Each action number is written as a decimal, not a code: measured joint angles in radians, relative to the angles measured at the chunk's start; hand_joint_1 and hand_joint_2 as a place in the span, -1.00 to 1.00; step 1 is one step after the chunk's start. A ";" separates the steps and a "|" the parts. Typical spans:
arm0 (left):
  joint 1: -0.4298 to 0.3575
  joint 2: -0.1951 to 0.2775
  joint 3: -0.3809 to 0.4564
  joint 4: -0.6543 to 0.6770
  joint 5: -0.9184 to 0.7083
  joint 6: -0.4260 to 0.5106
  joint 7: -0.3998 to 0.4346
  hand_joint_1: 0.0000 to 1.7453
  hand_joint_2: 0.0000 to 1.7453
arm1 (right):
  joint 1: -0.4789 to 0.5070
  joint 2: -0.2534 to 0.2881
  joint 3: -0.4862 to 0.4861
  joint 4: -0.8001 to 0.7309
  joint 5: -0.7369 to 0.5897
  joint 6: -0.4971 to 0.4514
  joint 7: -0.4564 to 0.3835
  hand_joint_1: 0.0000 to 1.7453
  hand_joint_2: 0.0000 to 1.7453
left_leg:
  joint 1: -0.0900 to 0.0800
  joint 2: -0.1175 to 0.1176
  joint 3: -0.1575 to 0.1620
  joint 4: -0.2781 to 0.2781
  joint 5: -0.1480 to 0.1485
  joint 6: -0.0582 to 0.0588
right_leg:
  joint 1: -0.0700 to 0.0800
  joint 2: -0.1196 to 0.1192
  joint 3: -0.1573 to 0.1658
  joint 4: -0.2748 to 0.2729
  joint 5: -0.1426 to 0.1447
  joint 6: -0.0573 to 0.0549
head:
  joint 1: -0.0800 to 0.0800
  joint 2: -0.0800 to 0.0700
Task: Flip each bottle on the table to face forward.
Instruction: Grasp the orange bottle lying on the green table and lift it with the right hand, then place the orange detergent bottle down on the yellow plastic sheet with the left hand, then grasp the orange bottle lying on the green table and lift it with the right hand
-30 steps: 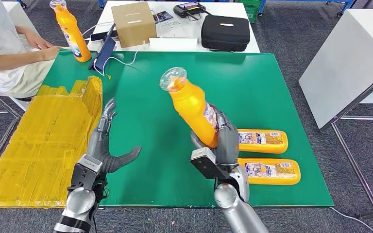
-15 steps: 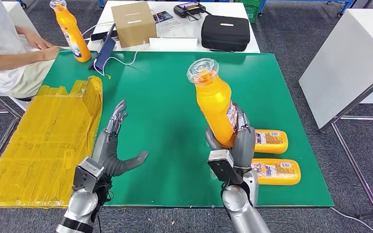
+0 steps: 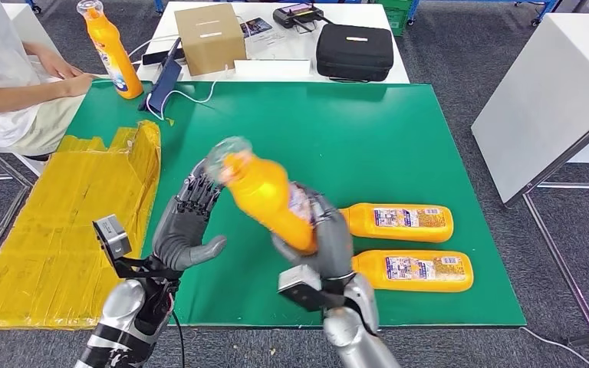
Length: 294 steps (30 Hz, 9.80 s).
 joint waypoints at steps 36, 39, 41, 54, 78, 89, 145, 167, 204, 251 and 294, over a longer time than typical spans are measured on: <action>-0.007 0.016 -0.005 0.046 -0.057 0.044 -0.038 -1.00 1.00 | -0.050 -0.004 0.151 0.150 -0.105 0.159 0.029 1.00 1.00 | -0.001 -0.001 0.000 0.000 0.000 0.000 | -0.001 0.000 0.000 0.000 0.000 0.000 | 0.000 0.000; 0.002 0.015 -0.031 0.032 -0.112 0.059 -0.049 -1.00 1.00 | -0.052 -0.006 0.152 0.161 -0.094 0.168 0.033 1.00 1.00 | -0.001 -0.001 0.000 0.000 0.000 0.000 | -0.001 0.000 0.000 0.000 0.000 0.000 | 0.000 0.000; 0.004 0.013 -0.055 0.027 -0.132 0.068 -0.050 -1.00 1.00 | -0.052 -0.007 0.157 0.169 -0.081 0.172 0.036 1.00 1.00 | -0.001 -0.001 -0.001 0.000 0.000 0.000 | -0.001 0.000 0.000 0.000 0.000 0.000 | 0.001 0.000; 0.005 0.010 -0.120 0.026 -0.145 0.080 -0.047 -0.50 1.00 | -0.055 -0.008 0.163 0.201 -0.049 0.160 0.043 1.00 1.00 | -0.001 -0.001 -0.001 0.000 0.000 0.000 | -0.001 0.000 0.000 0.000 0.000 0.000 | 0.000 0.000; 0.006 0.009 -0.131 0.029 -0.123 0.101 -0.044 1.00 1.00 | -0.056 -0.010 0.162 0.209 -0.050 0.144 0.040 -0.30 1.00 | -0.001 -0.001 -0.001 0.000 0.000 0.000 | -0.001 0.000 -0.001 0.000 0.000 0.000 | 0.000 0.000; -0.049 0.015 -0.042 -0.013 -0.467 0.505 -0.050 1.00 1.00 | 0.009 -0.028 0.106 -0.038 -0.347 0.333 -0.034 -1.00 -1.00 | -0.001 -0.001 -0.001 0.000 0.000 0.000 | -0.001 0.000 -0.001 0.000 0.000 -0.001 | 0.000 0.000; -0.350 0.256 -0.050 0.885 -1.572 0.994 0.259 0.71 1.00 | 0.009 -0.169 -0.054 -0.415 -0.544 0.373 0.005 -1.00 1.00 | -0.001 0.000 0.000 0.000 0.001 0.000 | -0.001 0.000 -0.001 0.002 0.000 0.000 | 0.000 0.000; -0.371 0.207 0.030 0.934 -1.509 0.943 0.253 -1.00 1.00 | 0.008 -0.161 -0.051 -0.412 -0.520 0.384 0.023 -1.00 1.00 | -0.001 0.000 0.001 0.000 0.001 0.000 | -0.001 0.000 0.001 0.002 0.000 0.000 | 0.000 0.000; 0.085 0.022 0.261 -0.123 -0.462 0.416 -0.278 -1.00 1.00 | -0.112 -0.298 -0.050 -0.304 0.254 0.158 0.290 -1.00 1.00 | -0.001 0.000 0.001 0.000 0.000 0.001 | -0.001 0.000 0.001 0.001 0.001 0.000 | 0.000 0.000; 0.027 0.010 0.060 -0.069 -0.388 0.273 -0.162 -1.00 1.00 | -0.354 -0.685 0.055 0.273 0.175 0.584 0.298 -1.00 1.00 | -0.005 -0.005 0.000 0.001 0.001 0.003 | -0.005 -0.003 0.001 0.001 0.001 0.002 | 0.000 0.000; -0.036 -0.001 0.051 0.046 -0.344 0.271 -0.140 -1.00 1.00 | -0.508 -0.551 0.133 0.652 0.299 0.455 0.367 1.00 1.00 | -0.005 -0.004 0.002 0.001 0.002 0.003 | -0.004 -0.002 0.003 0.001 0.002 0.002 | 0.000 0.000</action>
